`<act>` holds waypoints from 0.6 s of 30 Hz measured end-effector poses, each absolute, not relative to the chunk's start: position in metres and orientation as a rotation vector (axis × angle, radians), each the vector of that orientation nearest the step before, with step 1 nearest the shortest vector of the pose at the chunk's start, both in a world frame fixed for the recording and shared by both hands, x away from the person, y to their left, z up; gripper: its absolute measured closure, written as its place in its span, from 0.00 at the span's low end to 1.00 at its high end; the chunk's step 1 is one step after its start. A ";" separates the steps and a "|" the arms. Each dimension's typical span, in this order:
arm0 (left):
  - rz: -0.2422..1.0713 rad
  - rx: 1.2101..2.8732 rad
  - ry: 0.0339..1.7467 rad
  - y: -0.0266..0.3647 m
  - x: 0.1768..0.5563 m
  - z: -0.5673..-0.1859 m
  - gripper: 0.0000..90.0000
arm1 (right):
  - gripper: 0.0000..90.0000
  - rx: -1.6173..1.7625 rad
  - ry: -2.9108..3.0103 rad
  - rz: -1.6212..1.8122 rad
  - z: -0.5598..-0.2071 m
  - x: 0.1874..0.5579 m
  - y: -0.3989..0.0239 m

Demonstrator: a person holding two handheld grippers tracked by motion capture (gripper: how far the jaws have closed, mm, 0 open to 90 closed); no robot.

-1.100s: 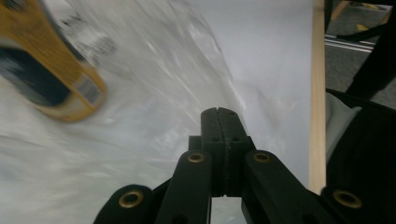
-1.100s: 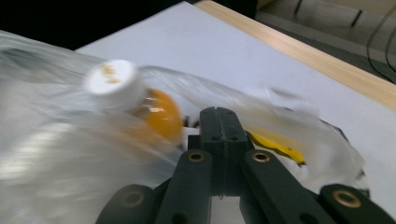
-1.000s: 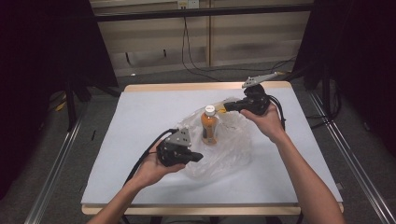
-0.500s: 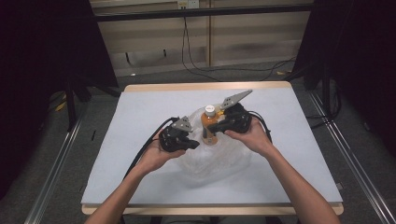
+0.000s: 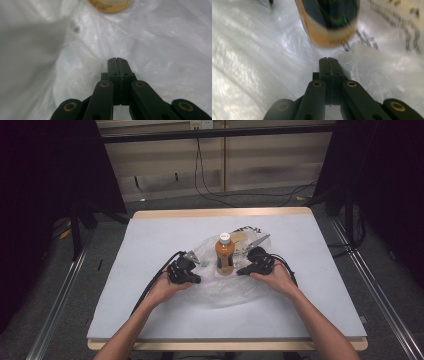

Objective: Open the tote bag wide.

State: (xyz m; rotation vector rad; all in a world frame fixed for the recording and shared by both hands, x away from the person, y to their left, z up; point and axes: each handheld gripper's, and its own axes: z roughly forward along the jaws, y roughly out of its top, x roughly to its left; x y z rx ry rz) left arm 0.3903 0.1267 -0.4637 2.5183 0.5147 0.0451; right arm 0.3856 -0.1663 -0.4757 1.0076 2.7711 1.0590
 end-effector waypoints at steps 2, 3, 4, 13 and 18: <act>0.039 2.492 0.550 0.127 0.389 -0.465 1.00 | 1.00 1.025 2.767 1.078 -0.476 0.385 -0.168; 0.050 2.515 0.526 0.130 0.390 -0.464 1.00 | 1.00 1.026 2.754 1.075 -0.476 0.382 -0.175; 0.040 2.505 0.537 0.133 0.390 -0.464 1.00 | 1.00 1.036 2.750 1.075 -0.476 0.381 -0.177; 0.025 2.468 0.601 0.153 0.386 -0.466 1.00 | 1.00 1.054 2.726 1.052 -0.475 0.363 -0.207; 0.036 2.457 0.603 0.150 0.385 -0.466 1.00 | 1.00 1.057 2.699 1.045 -0.475 0.359 -0.210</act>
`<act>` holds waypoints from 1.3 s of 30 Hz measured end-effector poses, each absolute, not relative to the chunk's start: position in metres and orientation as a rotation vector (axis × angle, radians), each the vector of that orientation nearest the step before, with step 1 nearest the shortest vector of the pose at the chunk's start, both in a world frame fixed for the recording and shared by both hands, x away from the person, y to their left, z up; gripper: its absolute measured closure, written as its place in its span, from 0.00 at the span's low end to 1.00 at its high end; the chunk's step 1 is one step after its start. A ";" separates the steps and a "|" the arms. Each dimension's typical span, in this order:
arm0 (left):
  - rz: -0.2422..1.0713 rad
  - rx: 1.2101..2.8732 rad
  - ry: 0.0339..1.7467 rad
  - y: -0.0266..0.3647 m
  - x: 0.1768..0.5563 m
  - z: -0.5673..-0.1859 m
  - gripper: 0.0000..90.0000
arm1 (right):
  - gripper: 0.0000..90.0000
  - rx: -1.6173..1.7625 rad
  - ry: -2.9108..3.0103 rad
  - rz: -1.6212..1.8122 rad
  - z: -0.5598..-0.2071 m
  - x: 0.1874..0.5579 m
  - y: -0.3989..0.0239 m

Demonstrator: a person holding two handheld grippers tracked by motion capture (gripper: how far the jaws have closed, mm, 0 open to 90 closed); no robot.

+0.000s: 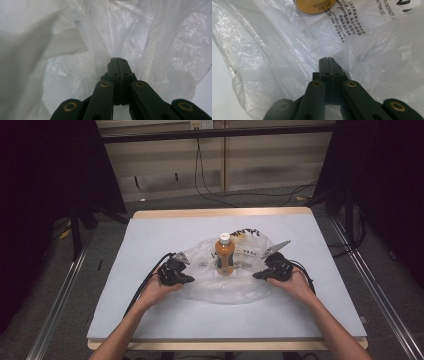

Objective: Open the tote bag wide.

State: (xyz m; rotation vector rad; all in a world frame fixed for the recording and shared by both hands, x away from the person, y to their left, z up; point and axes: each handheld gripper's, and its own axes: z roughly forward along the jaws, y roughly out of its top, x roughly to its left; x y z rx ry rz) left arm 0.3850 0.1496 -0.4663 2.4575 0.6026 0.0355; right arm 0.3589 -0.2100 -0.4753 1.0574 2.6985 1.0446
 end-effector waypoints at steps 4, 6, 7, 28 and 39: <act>0.029 2.441 0.578 0.150 0.388 -0.468 1.00 | 1.00 1.064 2.680 1.069 -0.476 0.360 -0.206; 0.028 2.413 0.600 0.150 0.387 -0.469 1.00 | 1.00 1.067 2.670 1.076 -0.477 0.360 -0.205; 0.037 2.398 0.586 0.151 0.386 -0.467 1.00 | 1.00 1.074 2.649 1.090 -0.477 0.359 -0.204; 0.129 2.006 0.530 0.172 0.356 -0.427 0.90 | 0.83 1.098 2.205 1.504 -0.429 0.325 -0.232; 0.275 1.910 0.567 0.187 0.336 -0.414 0.43 | 0.23 1.078 2.094 1.528 -0.422 0.304 -0.240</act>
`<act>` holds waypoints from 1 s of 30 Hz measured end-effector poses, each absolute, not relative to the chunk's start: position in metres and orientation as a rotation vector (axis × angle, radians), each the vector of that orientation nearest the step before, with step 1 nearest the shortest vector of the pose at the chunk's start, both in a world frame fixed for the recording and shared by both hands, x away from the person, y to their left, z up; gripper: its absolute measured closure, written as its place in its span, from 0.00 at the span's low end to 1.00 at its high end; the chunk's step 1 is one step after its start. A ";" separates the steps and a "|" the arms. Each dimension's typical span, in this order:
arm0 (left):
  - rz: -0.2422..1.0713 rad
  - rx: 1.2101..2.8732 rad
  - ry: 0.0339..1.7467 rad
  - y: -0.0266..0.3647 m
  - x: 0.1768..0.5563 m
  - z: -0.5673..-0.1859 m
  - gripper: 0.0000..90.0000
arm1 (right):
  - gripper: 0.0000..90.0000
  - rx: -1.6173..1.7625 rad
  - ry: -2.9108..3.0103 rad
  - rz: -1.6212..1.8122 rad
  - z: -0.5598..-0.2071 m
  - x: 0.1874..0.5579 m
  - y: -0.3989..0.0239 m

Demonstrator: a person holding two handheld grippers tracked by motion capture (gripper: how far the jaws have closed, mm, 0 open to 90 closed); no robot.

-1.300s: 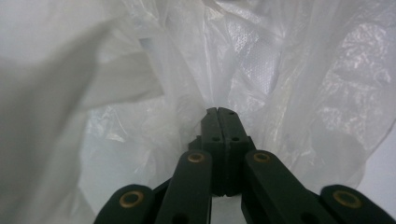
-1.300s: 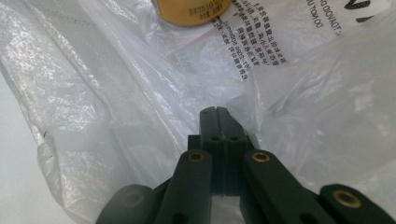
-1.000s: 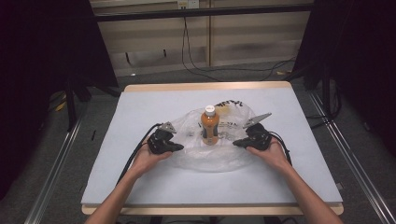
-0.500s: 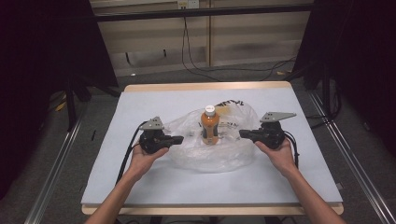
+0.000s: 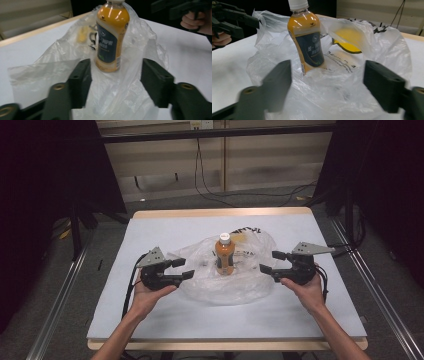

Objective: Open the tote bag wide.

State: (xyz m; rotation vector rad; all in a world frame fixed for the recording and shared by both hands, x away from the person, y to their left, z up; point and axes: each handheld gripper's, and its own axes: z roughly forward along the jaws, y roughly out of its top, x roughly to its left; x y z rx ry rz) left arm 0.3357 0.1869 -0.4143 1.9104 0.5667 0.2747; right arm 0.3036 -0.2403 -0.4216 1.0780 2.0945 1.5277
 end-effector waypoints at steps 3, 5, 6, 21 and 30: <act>0.294 1.881 0.576 0.192 0.332 -0.411 0.25 | 0.10 1.094 2.067 1.515 -0.420 0.295 -0.246; 0.302 1.871 0.584 0.196 0.330 -0.409 0.21 | 0.07 1.094 2.056 1.521 -0.420 0.292 -0.249; 0.304 1.866 0.588 0.198 0.329 -0.408 0.20 | 0.06 1.099 2.052 1.523 -0.420 0.291 -0.250; 0.375 1.804 0.708 0.242 0.303 -0.413 0.05 | 0.02 1.155 1.965 1.494 -0.423 0.254 -0.275; 0.418 1.818 0.750 0.258 0.286 -0.421 0.03 | 0.04 1.254 1.945 1.394 -0.430 0.232 -0.287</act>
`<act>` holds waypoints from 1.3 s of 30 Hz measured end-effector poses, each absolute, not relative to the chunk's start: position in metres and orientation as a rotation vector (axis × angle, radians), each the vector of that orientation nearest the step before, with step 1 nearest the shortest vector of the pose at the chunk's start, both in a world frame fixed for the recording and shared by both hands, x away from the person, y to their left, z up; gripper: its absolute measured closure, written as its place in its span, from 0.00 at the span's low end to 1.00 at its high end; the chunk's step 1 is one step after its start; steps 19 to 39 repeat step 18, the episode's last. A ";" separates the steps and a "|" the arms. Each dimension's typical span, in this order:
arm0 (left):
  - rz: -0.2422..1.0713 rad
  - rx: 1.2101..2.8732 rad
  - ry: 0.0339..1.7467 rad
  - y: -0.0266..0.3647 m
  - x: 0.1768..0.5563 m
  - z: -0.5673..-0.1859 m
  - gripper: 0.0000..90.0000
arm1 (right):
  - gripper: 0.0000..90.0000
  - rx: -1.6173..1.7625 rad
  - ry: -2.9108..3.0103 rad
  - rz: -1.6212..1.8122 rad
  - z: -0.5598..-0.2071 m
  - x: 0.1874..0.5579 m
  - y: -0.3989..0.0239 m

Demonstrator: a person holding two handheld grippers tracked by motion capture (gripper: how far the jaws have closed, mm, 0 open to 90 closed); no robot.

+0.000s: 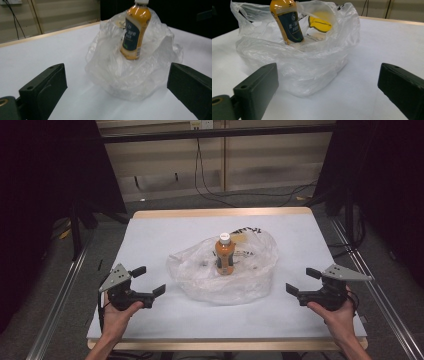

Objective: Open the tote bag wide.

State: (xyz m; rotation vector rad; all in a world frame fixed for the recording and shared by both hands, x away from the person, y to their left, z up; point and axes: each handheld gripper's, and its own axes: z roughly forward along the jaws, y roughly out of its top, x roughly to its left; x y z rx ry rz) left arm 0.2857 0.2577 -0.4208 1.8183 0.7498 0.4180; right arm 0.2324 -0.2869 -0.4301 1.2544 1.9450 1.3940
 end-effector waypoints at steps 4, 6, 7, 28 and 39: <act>0.425 1.818 0.782 0.260 0.279 -0.426 0.02 | 0.04 1.250 1.882 1.428 -0.431 0.218 -0.294; 0.422 1.816 0.805 0.260 0.275 -0.430 0.02 | 0.04 1.243 1.863 1.434 -0.432 0.214 -0.297; 0.438 1.810 0.818 0.260 0.273 -0.432 0.03 | 0.04 1.246 1.845 1.438 -0.432 0.210 -0.299; 0.462 1.811 0.837 0.273 0.262 -0.451 0.03 | 0.05 1.232 1.818 1.407 -0.440 0.196 -0.302; 0.462 1.811 0.837 0.273 0.262 -0.451 0.03 | 0.05 1.232 1.818 1.407 -0.440 0.196 -0.302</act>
